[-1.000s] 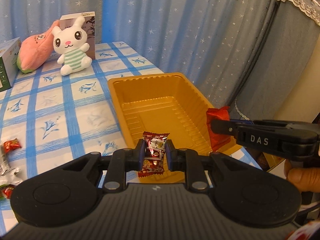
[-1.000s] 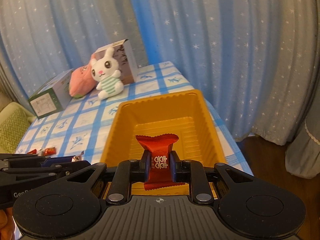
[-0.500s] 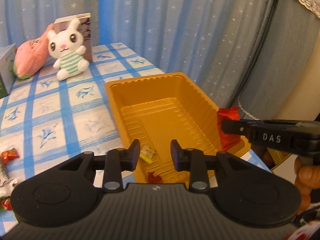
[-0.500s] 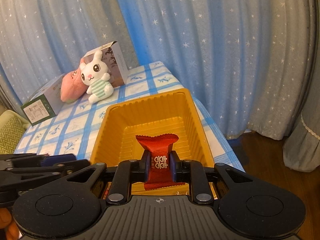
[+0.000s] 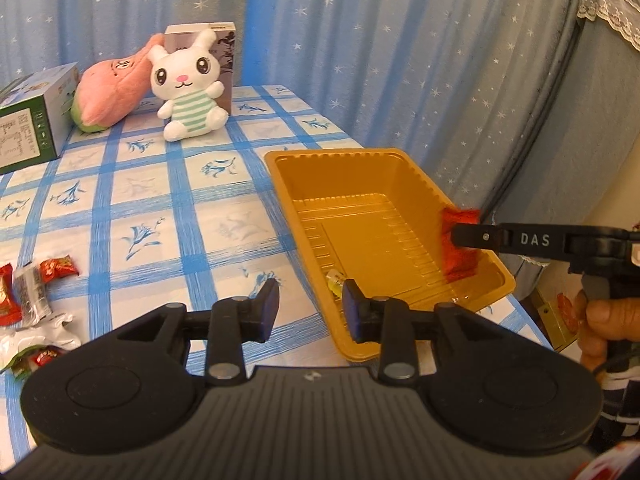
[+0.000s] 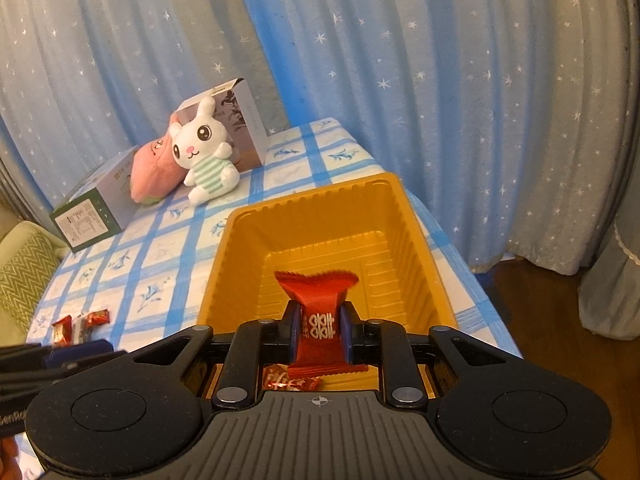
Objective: Organize snacks
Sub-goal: 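Carry both red snacks over the orange tray and release them inside, then move both tools back toward the remaining snack pile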
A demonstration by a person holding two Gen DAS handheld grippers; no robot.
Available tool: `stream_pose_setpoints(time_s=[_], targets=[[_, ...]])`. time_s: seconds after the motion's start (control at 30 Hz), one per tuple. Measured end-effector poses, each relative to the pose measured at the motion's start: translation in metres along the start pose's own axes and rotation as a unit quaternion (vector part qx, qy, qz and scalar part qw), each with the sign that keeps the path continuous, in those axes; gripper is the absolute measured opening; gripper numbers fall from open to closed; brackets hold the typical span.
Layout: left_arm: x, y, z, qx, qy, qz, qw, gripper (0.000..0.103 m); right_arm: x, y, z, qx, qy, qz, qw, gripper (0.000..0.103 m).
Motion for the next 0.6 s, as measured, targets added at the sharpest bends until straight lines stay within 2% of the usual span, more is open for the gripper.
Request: stream_pose_setpoints(time_s=[0.03, 0.07, 0.13, 0.4, 0.6], targets=[[-0.002, -0.002, 0.001, -0.001, 0.001, -0.001, 1.0000, 0.034, 0.001, 0.000, -0.001, 0.003, -0.002, 0.000, 1.000, 0.025], [-0.004, -0.004, 0.003, -0.001, 0.002, -0.003, 1.0000, 0.036, 0.001, 0.001, -0.002, 0.008, -0.002, 0.001, 1.000, 0.044], [-0.009, -0.007, 0.005, 0.000, 0.004, -0.008, 1.0000, 0.041, -0.003, 0.002, -0.002, 0.018, 0.008, 0.002, 1.000, 0.067], [-0.035, -0.025, 0.015, -0.009, 0.012, -0.025, 0.9996, 0.047, -0.031, -0.010, 0.005, 0.028, 0.023, 0.003, 0.999, 0.067], [-0.058, -0.043, 0.023, -0.019, 0.019, -0.040, 0.9988, 0.051, -0.044, -0.042, 0.025, 0.003, 0.006, -0.001, 1.000, 0.067]])
Point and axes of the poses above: each gripper's, at about its wrist camera, not at the fingertips, and x roughly the way its jaws point, y to its right, z to its underside, the point moved 1 cm from there along x, roughly the way its jaws point, and after that the axes turned 4 degrees about -x, right-handed, at the moved point
